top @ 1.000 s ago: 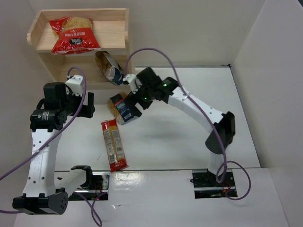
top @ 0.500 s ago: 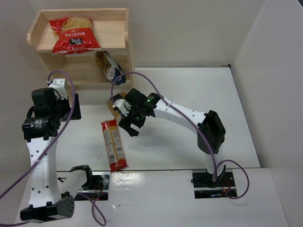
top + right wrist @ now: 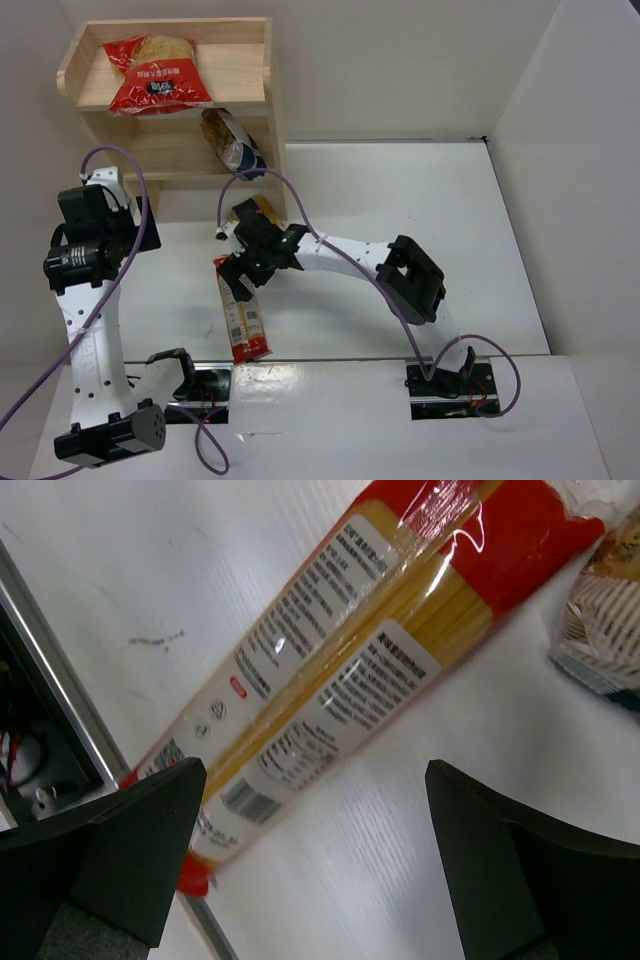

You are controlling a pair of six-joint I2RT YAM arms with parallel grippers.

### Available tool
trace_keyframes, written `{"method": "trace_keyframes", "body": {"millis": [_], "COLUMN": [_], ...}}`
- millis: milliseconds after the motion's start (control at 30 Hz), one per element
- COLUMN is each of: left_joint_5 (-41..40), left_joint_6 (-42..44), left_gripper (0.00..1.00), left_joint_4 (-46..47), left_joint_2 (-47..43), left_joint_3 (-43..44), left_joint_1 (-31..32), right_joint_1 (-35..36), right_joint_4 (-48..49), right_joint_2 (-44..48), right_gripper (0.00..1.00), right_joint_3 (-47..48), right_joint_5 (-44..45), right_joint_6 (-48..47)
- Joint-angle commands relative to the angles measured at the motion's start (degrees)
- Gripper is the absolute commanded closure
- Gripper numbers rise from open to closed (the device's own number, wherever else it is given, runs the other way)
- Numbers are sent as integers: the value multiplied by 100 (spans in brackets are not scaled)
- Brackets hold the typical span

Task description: Place and organize the pasta boxes and bags onto the shelf

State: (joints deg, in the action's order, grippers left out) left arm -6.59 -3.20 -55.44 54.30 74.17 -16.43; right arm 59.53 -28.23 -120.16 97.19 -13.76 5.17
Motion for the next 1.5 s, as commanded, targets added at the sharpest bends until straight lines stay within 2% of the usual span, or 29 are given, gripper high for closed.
{"method": "trace_keyframes", "body": {"millis": [0, 200, 733, 933, 1200, 1467], "left_joint_5": [79, 132, 343, 395, 395, 395], "left_joint_6": [-119, -119, -5, -5, 48, 48], "left_gripper": [0, 0, 0, 0, 0, 0], "left_joint_4": [139, 139, 139, 139, 139, 139], "left_joint_2": [-34, -87, -25, -25, -78, -262], "left_joint_3": [-34, -34, -34, -34, -87, -87], "left_joint_1": [-159, -273, -379, -379, -379, -379], "right_joint_1": [68, 121, 859, 973, 1087, 1149], "right_joint_4": [1019, 1188, 634, 379, 204, -69], "right_joint_2": [-236, -657, -1281, -1589, -2055, -2924], "right_gripper": [1, 1, 1, 1, 1, 1], "right_joint_3": [-85, -86, 731, 837, 898, 1030], "right_joint_5": [189, 698, 1700, 2131, 2184, 2246], "right_joint_6": [1046, 2092, 2506, 2507, 2059, 1611]}}
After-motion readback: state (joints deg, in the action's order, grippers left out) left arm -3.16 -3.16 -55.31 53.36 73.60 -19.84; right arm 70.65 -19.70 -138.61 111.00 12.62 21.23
